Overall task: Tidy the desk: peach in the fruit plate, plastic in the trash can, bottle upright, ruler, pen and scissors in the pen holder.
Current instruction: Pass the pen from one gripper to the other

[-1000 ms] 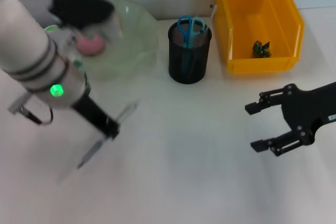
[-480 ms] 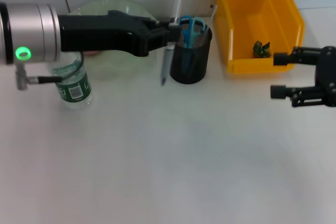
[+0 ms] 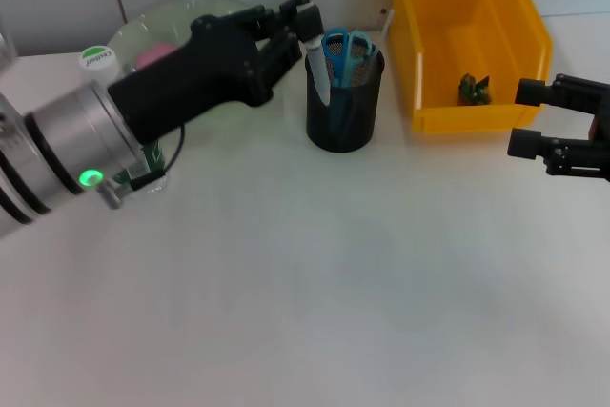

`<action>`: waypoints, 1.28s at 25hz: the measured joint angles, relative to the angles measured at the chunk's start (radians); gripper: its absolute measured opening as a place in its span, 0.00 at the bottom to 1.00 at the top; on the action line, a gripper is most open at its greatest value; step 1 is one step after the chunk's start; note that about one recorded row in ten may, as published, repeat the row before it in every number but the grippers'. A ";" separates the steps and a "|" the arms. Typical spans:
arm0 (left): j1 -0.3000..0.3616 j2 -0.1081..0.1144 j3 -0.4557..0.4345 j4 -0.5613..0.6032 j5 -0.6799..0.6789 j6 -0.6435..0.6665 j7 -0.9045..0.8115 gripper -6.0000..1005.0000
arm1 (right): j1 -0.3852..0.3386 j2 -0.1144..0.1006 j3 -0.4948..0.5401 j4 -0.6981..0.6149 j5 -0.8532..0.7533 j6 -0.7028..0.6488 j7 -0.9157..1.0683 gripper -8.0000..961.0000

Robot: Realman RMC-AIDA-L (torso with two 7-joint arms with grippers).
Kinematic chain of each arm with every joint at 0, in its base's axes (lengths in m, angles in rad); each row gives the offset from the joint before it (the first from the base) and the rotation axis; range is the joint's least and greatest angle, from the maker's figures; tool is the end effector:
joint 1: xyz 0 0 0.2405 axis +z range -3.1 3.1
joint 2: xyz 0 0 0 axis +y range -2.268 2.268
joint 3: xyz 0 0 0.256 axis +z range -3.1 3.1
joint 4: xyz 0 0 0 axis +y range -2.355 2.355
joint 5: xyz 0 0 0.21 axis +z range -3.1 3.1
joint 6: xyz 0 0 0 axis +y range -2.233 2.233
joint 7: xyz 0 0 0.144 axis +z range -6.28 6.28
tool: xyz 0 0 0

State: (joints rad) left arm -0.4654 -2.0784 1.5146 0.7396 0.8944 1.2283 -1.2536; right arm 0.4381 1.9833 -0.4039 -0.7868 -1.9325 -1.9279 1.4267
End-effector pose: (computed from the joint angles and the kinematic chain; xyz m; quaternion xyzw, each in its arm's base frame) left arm -0.1554 0.3493 -0.0296 -0.8602 -0.1673 -0.4566 0.1536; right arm 0.2800 0.2937 0.1005 -0.9075 0.1862 0.3402 0.1614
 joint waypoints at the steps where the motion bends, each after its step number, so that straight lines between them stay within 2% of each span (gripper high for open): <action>1: -0.006 0.000 0.037 -0.035 -0.059 -0.014 0.073 0.14 | 0.000 0.001 0.005 0.008 0.003 0.002 -0.005 0.82; 4: -0.015 -0.001 0.137 -0.080 -0.182 -0.075 0.188 0.14 | 0.001 0.013 0.028 0.030 0.011 0.018 -0.036 0.82; 5: -0.015 -0.001 0.137 -0.080 -0.182 -0.075 0.188 0.14 | 0.001 0.022 0.034 0.033 0.011 0.024 -0.050 0.81; 6: -0.016 -0.002 0.240 -0.093 -0.325 -0.166 0.281 0.14 | 0.001 0.030 0.038 0.035 0.013 0.031 -0.063 0.81; 7: -0.016 -0.001 0.286 -0.095 -0.388 -0.202 0.321 0.14 | 0.001 0.042 0.039 0.035 0.017 0.041 -0.087 0.81; 8: -0.016 -0.001 0.286 -0.095 -0.388 -0.202 0.321 0.14 | 0.000 0.056 0.040 0.035 0.025 0.050 -0.111 0.81; 9: -0.016 -0.002 0.345 -0.095 -0.461 -0.236 0.366 0.14 | -0.002 0.067 0.041 0.035 0.035 0.057 -0.130 0.81; 10: -0.016 -0.002 0.345 -0.095 -0.461 -0.236 0.366 0.14 | -0.003 0.077 0.041 0.035 0.048 0.063 -0.152 0.81; 11: -0.018 -0.002 0.418 -0.092 -0.553 -0.274 0.436 0.14 | -0.008 0.094 0.038 0.050 0.092 0.070 -0.199 0.81; 12: -0.018 -0.002 0.418 -0.092 -0.553 -0.274 0.436 0.14 | -0.008 0.094 0.038 0.050 0.092 0.070 -0.199 0.81; 13: -0.025 -0.001 0.562 -0.082 -0.769 -0.340 0.586 0.14 | -0.010 0.096 0.036 0.066 0.115 0.071 -0.215 0.81; 14: -0.028 -0.002 0.629 -0.075 -0.879 -0.362 0.669 0.14 | -0.010 0.097 0.034 0.088 0.140 0.073 -0.232 0.81; 18: -0.029 -0.002 0.740 -0.057 -1.083 -0.396 0.827 0.14 | 0.008 0.097 0.027 0.162 0.205 0.106 -0.297 0.81; 24: -0.030 -0.002 0.844 -0.039 -1.333 -0.413 1.003 0.14 | 0.073 0.100 0.026 0.282 0.220 0.178 -0.383 0.80; 29: -0.035 -0.002 0.899 -0.018 -1.454 -0.423 1.111 0.14 | 0.134 0.102 0.025 0.401 0.220 0.242 -0.479 0.80; 32: -0.035 -0.002 0.909 -0.009 -1.479 -0.423 1.138 0.14 | 0.167 0.103 0.032 0.467 0.221 0.264 -0.547 0.80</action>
State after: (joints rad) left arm -0.5001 -2.0801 2.4236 0.7307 -0.5844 0.8049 -0.1157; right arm 0.6048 2.0863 -0.3721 -0.3202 -1.7119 -1.6641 0.8797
